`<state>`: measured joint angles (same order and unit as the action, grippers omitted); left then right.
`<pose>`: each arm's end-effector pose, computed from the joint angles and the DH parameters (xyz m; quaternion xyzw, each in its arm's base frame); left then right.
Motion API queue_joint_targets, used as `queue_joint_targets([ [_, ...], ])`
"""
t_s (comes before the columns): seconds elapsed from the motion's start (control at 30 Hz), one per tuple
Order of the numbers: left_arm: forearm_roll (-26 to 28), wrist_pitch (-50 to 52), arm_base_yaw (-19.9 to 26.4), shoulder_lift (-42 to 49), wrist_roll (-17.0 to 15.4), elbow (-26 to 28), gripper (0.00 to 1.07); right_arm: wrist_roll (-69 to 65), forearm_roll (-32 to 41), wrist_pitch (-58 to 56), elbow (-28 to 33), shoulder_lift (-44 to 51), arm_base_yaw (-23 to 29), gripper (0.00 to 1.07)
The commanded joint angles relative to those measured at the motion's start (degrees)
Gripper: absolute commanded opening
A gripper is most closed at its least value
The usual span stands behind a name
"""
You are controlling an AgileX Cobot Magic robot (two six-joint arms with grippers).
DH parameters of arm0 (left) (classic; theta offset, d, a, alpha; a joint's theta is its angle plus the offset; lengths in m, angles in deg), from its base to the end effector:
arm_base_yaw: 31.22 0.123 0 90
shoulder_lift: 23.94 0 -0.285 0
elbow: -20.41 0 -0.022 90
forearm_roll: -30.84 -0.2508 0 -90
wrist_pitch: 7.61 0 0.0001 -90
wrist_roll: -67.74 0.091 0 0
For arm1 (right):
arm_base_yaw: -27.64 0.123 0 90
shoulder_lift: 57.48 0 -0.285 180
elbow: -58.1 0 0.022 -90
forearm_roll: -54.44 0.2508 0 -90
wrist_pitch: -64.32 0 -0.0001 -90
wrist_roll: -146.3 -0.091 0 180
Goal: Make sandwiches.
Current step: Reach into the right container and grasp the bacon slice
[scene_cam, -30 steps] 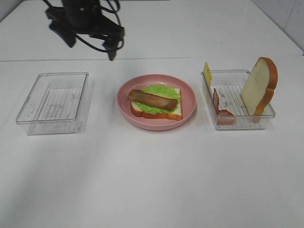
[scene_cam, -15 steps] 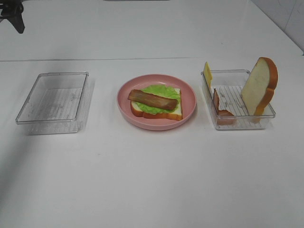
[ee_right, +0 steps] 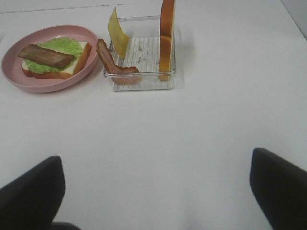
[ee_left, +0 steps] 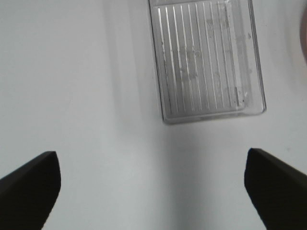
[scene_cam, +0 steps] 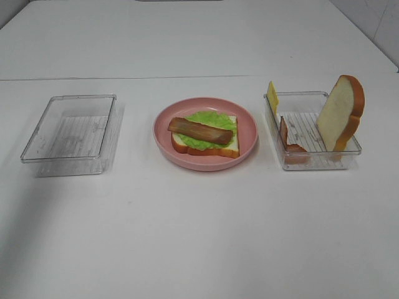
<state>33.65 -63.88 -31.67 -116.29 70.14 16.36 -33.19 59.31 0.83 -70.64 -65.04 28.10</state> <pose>0.3050 -0.0061 0.3209 0.0157 0.9713 -0.0190 0.2365 -0.0027 0.0069 0.2607 -0.0091 0.8751 0.0422 0.4820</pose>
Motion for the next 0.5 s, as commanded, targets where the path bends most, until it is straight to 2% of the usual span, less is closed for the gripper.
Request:
queue_joint_targets([
  [0.03,0.4,2.5,-0.4,7.3,0.2,-7.1,1.01,0.5,0.2,0.5,0.1,1.4,-0.1,0.98],
  [0.07,0.3,2.9,-0.4,9.9,0.2,-9.3,1.01,0.5,0.2,0.5,0.1,1.4,-0.1,0.98],
  [0.1,0.3,2.9,-0.4,9.9,0.2,-9.3,1.01,0.5,0.2,0.5,0.1,1.4,-0.1,0.98],
  [0.17,0.3,3.0,-0.4,22.3,0.2,-18.0,1.01,0.5,0.2,0.5,0.1,1.4,-0.1,0.98],
  [0.23,0.3,2.9,-0.4,24.7,0.2,-19.5,1.01,0.5,0.2,0.5,0.1,1.4,-0.1,0.98],
  [0.27,0.3,2.7,-0.4,30.4,0.2,-22.6,1.01,0.5,0.2,0.5,0.1,1.4,-0.1,0.98],
  [0.3,0.3,2.7,-0.4,30.4,0.2,-22.6,1.01,0.5,0.2,0.5,0.1,1.4,-0.1,0.98],
  [0.37,0.3,1.8,-0.4,37.8,0.2,-25.8,1.01,0.5,0.2,0.5,0.1,1.4,-0.1,0.98],
  [0.5,0.3,0.5,-0.4,44.7,0.3,-28.5,1.01,0.5,0.2,0.5,0.1,1.4,-0.1,0.98],
])
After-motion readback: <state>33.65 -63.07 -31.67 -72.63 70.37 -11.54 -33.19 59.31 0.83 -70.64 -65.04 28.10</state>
